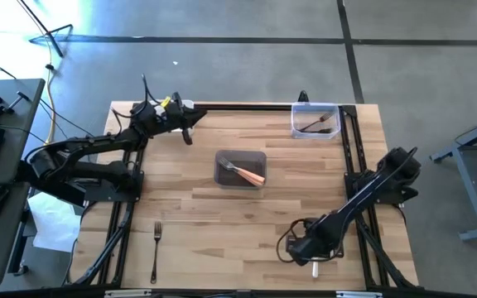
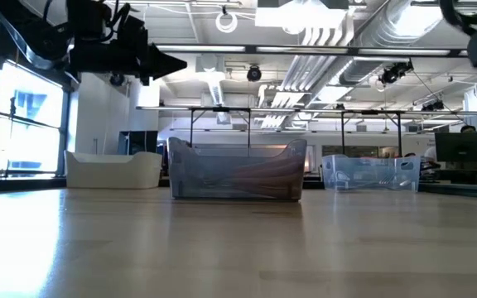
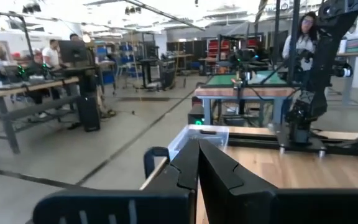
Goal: Sort silverware by color (type)
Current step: Put the white fork into the white bin
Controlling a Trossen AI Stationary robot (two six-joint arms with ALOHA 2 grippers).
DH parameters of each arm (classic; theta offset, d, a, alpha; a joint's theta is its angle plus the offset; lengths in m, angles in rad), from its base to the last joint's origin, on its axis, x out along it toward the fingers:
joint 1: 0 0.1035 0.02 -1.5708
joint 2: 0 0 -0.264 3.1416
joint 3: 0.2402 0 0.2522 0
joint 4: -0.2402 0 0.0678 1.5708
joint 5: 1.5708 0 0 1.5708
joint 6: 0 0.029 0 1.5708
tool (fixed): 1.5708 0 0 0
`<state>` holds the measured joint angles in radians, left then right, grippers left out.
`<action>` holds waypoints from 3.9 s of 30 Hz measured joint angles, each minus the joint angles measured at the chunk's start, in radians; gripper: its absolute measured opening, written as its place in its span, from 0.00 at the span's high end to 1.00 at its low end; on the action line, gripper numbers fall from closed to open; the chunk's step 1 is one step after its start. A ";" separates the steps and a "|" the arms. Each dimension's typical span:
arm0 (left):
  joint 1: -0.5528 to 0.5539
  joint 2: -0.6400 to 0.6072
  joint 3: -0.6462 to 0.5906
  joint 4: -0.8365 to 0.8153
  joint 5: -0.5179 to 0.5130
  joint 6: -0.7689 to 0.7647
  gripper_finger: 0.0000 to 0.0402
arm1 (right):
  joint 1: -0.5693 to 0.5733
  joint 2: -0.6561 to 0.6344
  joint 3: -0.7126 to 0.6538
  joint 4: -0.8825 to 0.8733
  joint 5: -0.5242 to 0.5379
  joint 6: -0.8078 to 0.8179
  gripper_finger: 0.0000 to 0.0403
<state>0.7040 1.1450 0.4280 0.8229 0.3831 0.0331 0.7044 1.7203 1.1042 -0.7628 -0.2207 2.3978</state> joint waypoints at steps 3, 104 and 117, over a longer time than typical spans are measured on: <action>-0.001 0.009 0.000 -0.015 0.000 -0.003 1.00 | 0.011 0.042 0.000 0.023 -0.011 0.007 0.57; 0.128 -0.511 -0.339 -0.261 -0.308 0.014 1.00 | -0.975 0.807 1.157 0.367 0.137 -1.761 1.00; 0.127 -0.511 -0.339 -0.281 -0.308 0.005 1.00 | -0.918 0.887 1.157 0.363 0.191 -1.604 1.00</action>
<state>0.8314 0.6342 0.0887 0.5423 0.0750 0.0378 -0.2134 2.6072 2.2608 -0.3997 -0.0299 0.7937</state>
